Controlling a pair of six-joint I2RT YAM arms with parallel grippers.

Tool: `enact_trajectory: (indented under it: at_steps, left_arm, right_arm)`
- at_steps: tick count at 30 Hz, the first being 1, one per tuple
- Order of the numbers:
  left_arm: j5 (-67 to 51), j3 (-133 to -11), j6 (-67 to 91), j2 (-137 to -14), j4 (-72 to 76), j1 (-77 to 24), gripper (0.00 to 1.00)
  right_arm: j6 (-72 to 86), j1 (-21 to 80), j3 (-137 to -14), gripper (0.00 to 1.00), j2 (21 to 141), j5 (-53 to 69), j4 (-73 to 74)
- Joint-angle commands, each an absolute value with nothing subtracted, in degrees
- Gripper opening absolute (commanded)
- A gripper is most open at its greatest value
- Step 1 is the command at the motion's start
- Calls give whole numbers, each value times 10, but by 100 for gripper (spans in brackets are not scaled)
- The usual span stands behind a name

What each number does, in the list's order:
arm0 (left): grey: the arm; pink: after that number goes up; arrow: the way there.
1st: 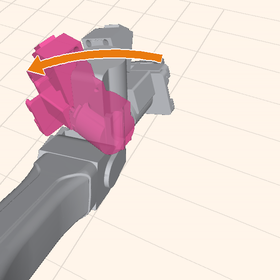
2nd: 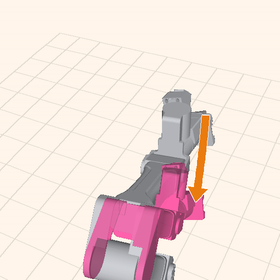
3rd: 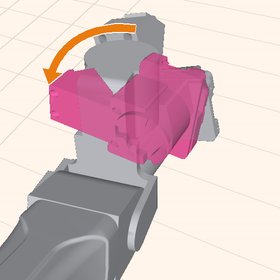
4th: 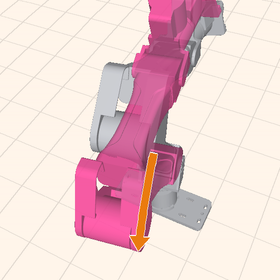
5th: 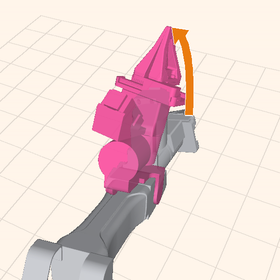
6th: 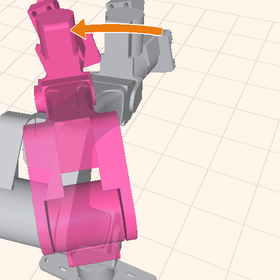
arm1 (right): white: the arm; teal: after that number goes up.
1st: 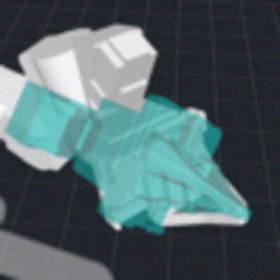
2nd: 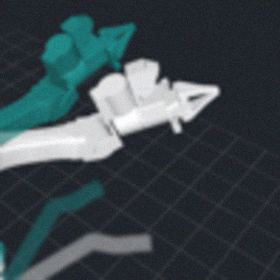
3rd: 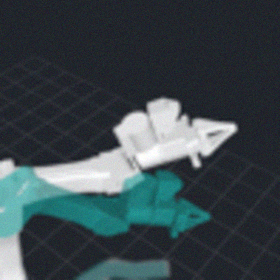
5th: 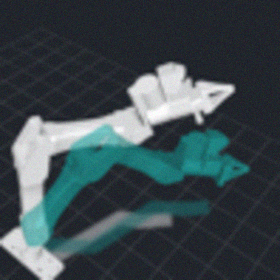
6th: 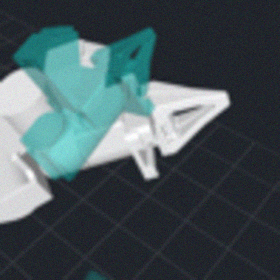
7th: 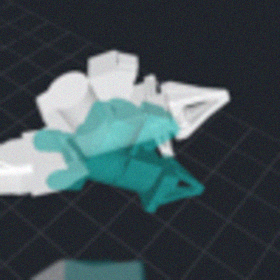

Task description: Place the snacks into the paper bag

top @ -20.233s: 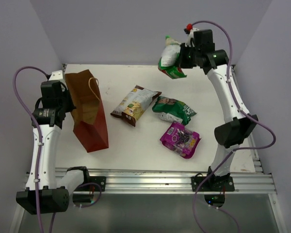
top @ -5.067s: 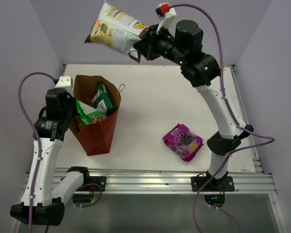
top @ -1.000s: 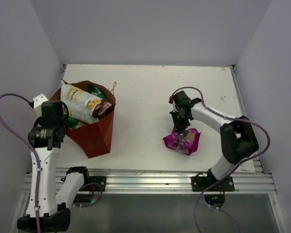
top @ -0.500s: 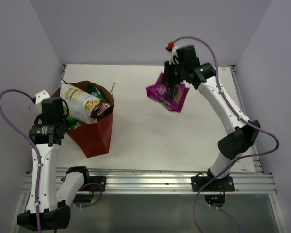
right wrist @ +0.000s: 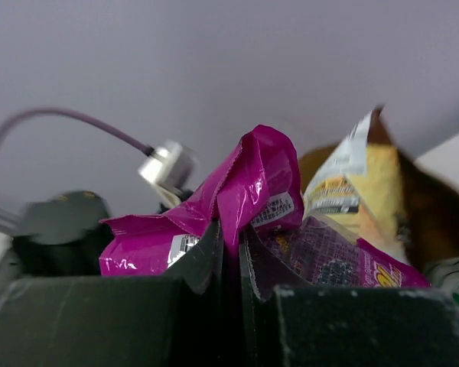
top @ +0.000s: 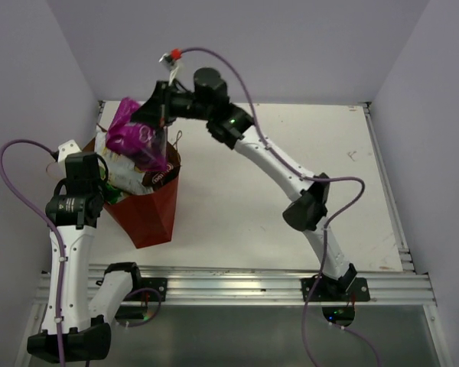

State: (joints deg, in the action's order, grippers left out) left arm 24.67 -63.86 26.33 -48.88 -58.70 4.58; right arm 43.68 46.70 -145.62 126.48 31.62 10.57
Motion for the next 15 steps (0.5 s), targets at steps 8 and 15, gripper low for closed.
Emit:
enact_trajectory:
  at_steps: [8,15]
  left_arm:
    - [222,-634,254,-475,-566,53,0]
    - [220,-634,253,-468,-566,52,0]
  right_arm:
    - [345,550,-1462,0,1322,334,239]
    - [213,581,-1480,0,1329,209,365]
